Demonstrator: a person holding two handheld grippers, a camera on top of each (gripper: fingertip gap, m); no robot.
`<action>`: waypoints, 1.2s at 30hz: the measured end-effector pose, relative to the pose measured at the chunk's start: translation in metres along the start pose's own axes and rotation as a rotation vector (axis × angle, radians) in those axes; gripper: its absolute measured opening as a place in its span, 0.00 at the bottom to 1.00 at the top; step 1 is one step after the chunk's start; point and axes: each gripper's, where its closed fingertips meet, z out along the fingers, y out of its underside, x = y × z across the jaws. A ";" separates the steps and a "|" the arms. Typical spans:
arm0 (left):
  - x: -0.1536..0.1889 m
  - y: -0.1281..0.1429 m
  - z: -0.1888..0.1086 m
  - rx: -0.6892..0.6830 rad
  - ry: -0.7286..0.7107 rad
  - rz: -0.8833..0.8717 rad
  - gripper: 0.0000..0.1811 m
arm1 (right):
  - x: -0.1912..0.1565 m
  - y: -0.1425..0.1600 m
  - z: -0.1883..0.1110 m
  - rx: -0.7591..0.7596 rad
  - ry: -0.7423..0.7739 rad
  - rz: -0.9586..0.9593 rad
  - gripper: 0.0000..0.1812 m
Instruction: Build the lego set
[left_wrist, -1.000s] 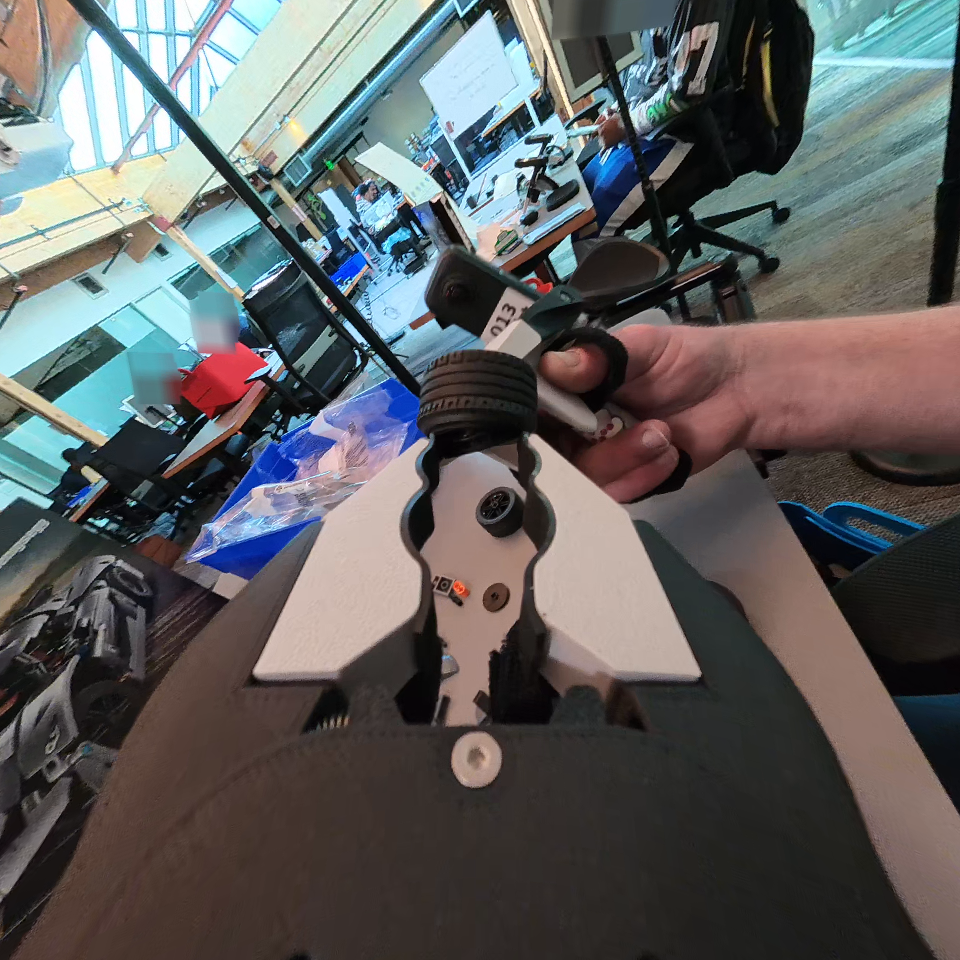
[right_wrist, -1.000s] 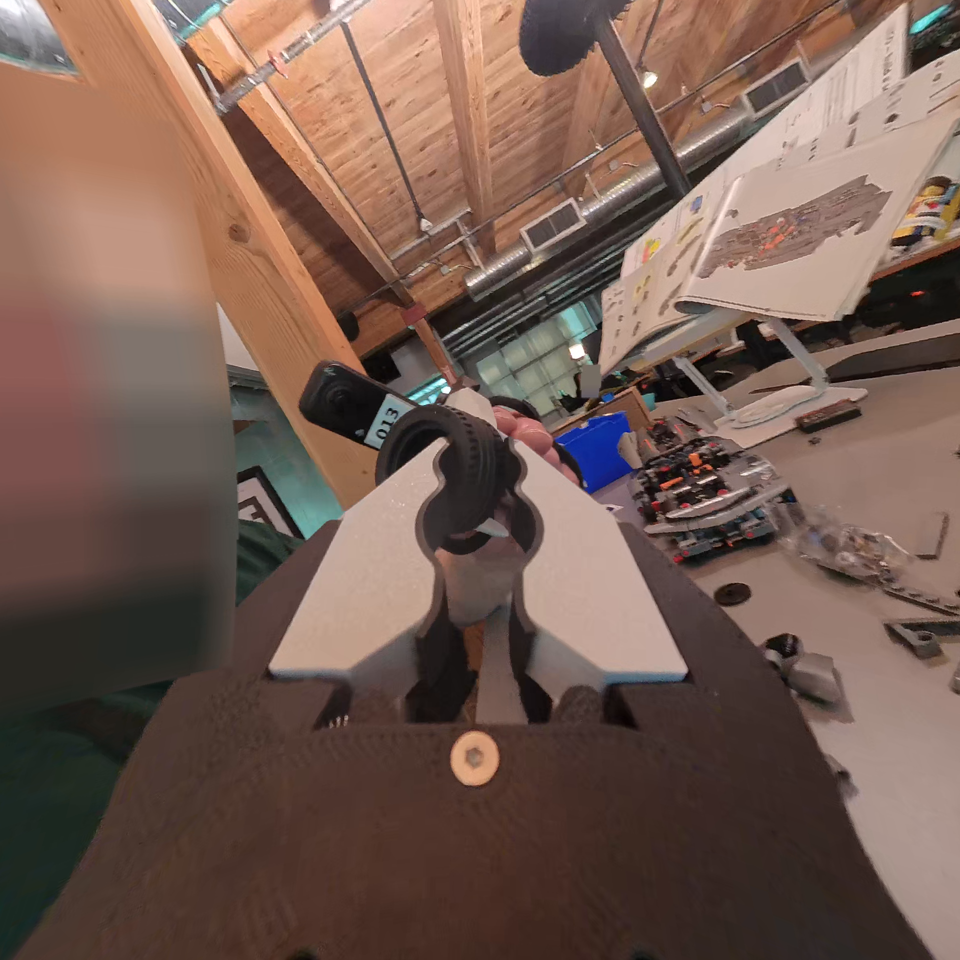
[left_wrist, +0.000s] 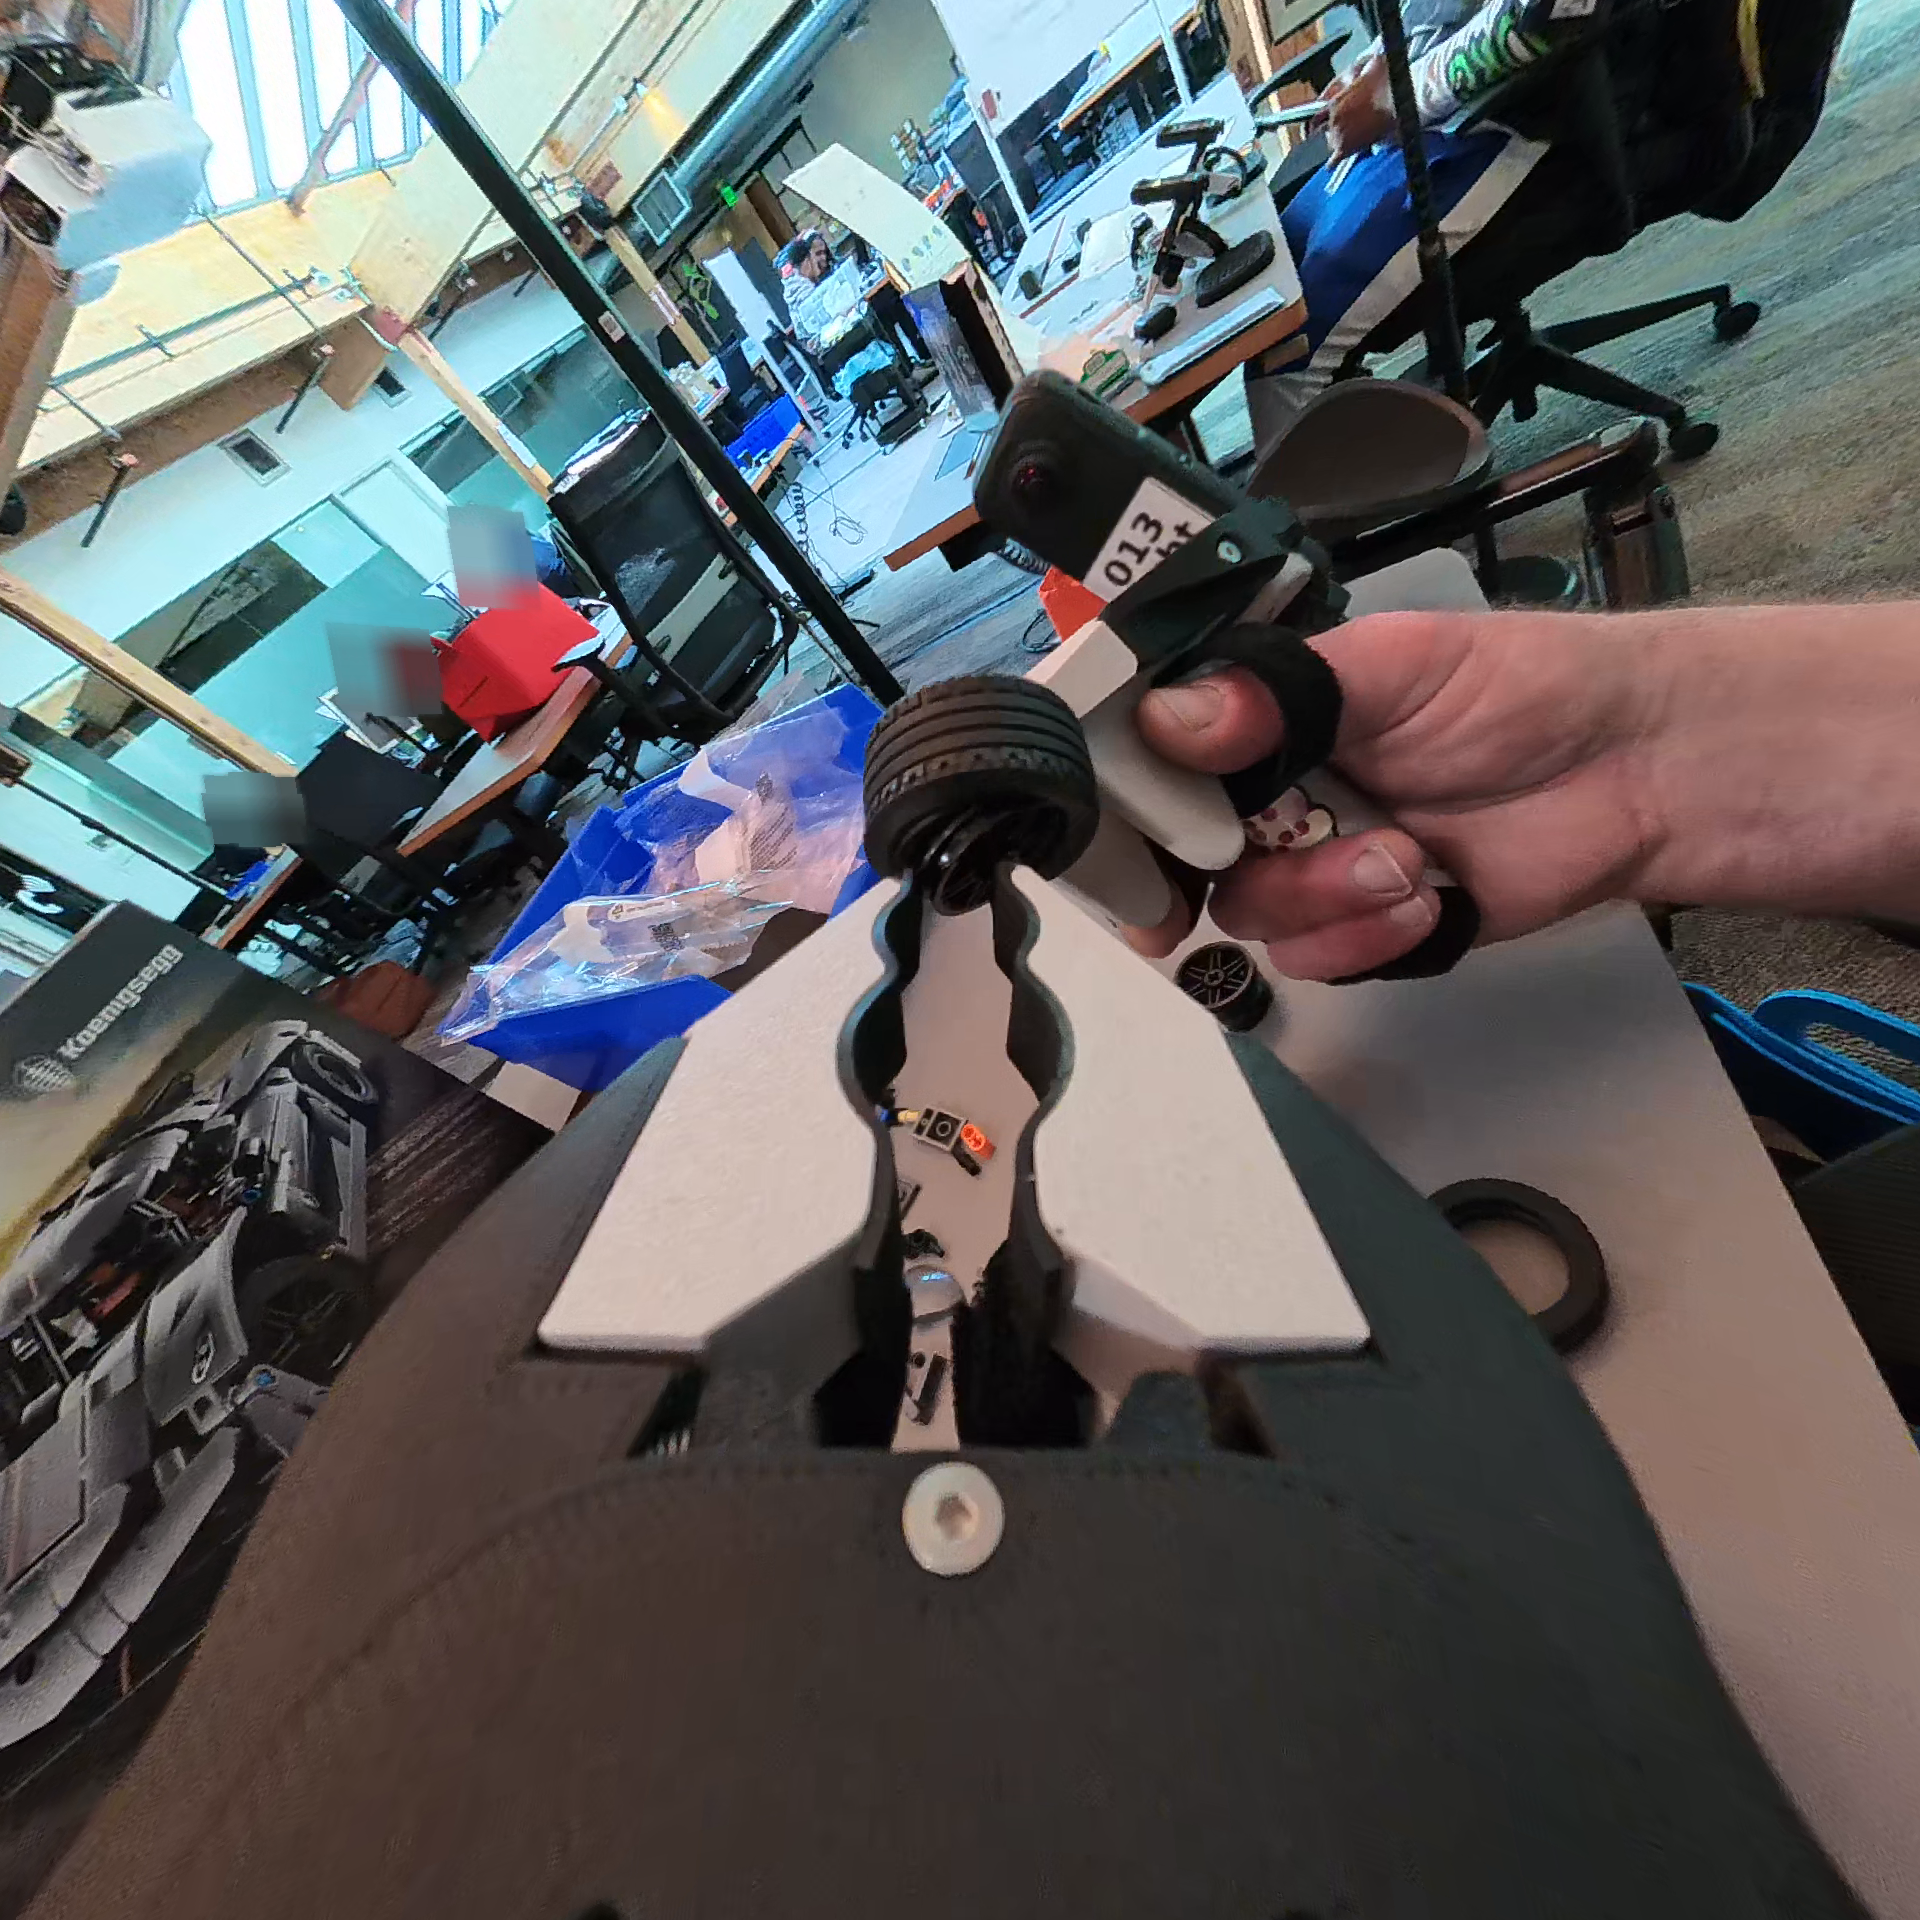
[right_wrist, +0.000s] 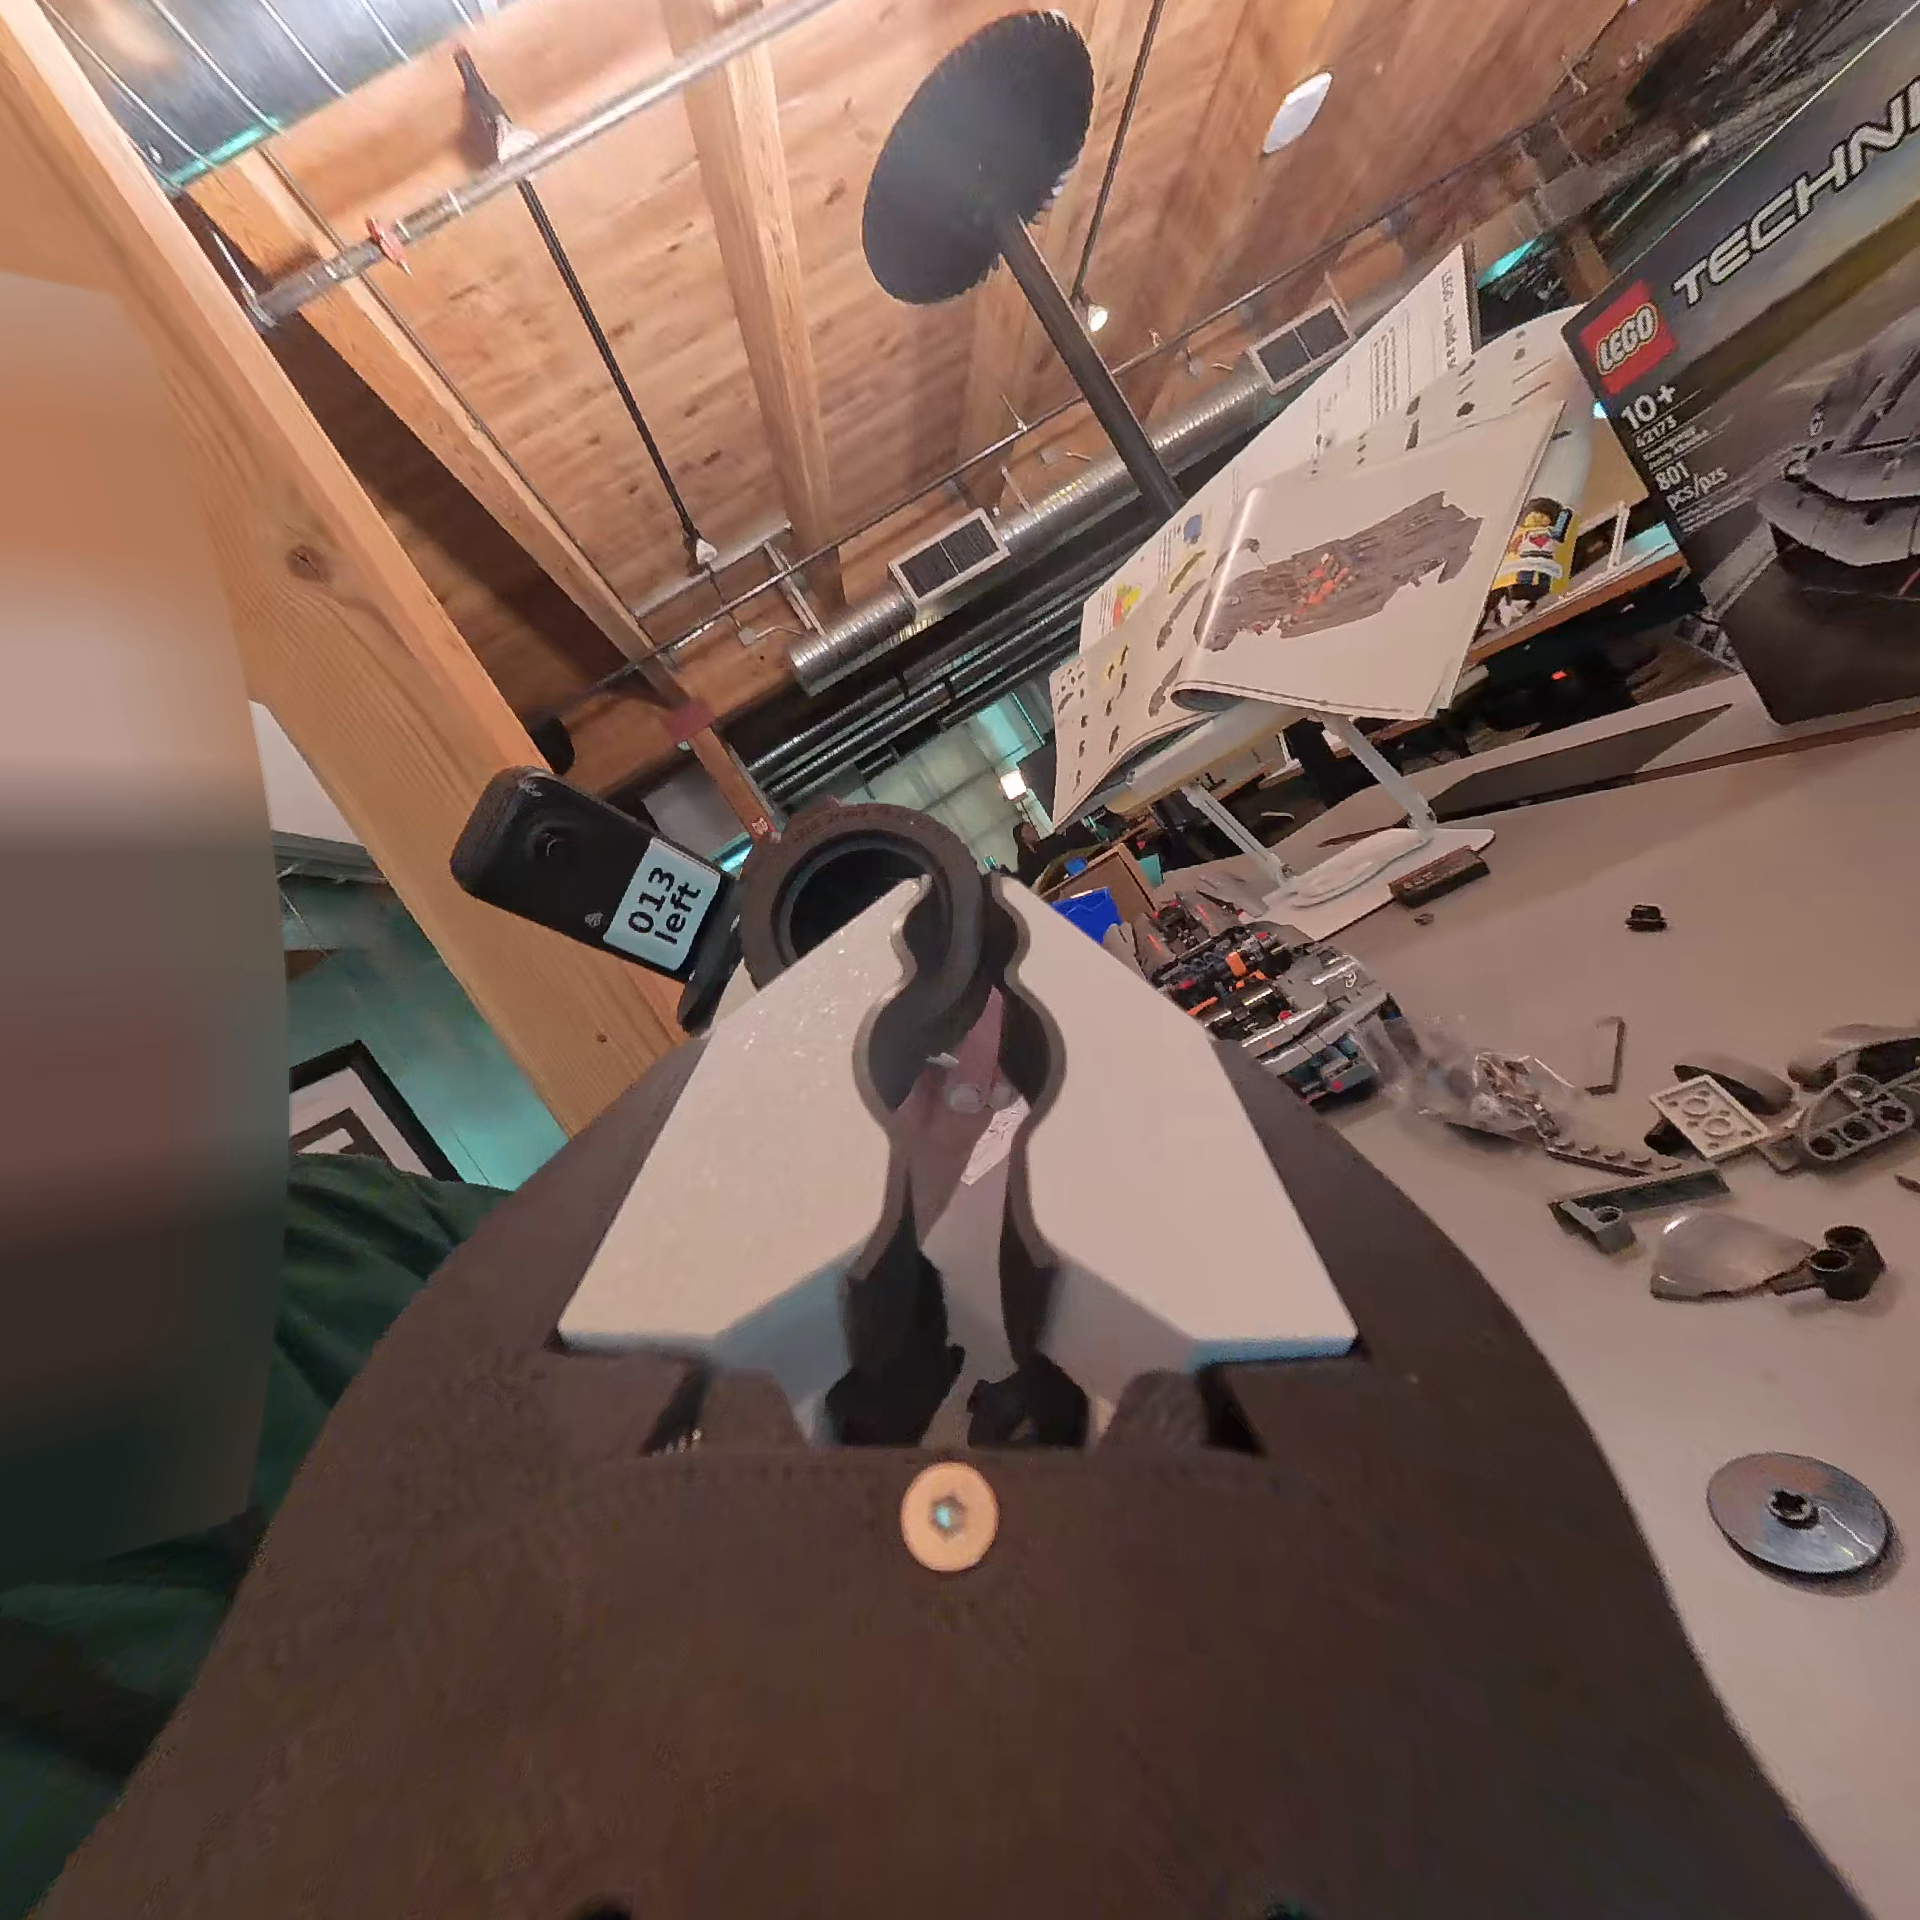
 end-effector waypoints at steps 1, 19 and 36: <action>0.000 0.000 0.000 -0.003 -0.007 0.012 0.06 | 0.000 -0.001 0.000 0.011 -0.004 0.007 0.03; -0.002 0.022 0.013 -0.106 -0.043 0.104 0.02 | 0.023 -0.008 -0.018 -0.053 0.211 -0.097 0.15; 0.004 0.032 0.027 -0.160 0.042 0.137 0.00 | 0.027 0.019 -0.038 -0.482 0.500 -0.618 0.20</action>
